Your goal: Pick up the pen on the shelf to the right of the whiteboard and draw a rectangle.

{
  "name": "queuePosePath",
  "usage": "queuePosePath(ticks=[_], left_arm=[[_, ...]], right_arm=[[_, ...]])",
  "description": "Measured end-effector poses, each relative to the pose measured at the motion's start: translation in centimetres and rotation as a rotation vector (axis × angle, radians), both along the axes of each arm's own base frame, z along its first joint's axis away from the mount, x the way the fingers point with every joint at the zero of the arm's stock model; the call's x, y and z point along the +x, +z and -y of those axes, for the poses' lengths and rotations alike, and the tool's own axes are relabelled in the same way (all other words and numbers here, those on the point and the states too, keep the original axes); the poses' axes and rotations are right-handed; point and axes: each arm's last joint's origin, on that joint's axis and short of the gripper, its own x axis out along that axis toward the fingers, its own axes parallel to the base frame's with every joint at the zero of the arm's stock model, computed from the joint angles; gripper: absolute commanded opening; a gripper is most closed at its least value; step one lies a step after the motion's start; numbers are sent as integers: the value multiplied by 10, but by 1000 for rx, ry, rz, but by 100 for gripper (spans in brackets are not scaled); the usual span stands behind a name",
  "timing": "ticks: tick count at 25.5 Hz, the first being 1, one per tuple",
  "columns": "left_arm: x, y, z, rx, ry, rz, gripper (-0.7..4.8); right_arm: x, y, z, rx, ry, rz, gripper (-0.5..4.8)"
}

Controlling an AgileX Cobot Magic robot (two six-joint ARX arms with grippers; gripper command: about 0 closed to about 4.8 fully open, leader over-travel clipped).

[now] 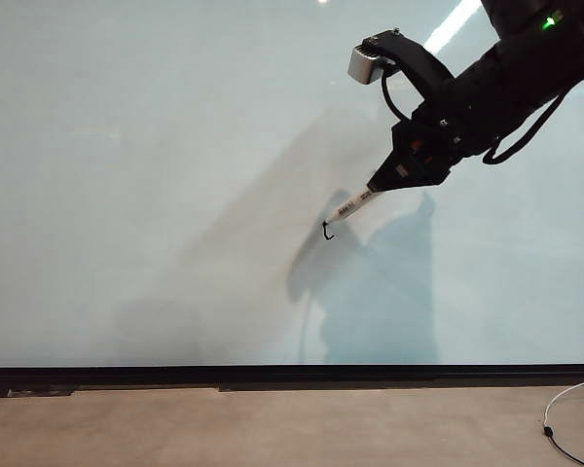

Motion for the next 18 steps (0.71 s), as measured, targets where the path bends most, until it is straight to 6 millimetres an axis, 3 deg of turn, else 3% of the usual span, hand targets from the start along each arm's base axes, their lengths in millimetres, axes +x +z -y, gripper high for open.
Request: queuePosePath(ticks=[18], left_arm=[[0, 0, 0, 0, 0, 0, -4]], right_arm=[[-7, 16, 3, 22, 1, 55, -4]])
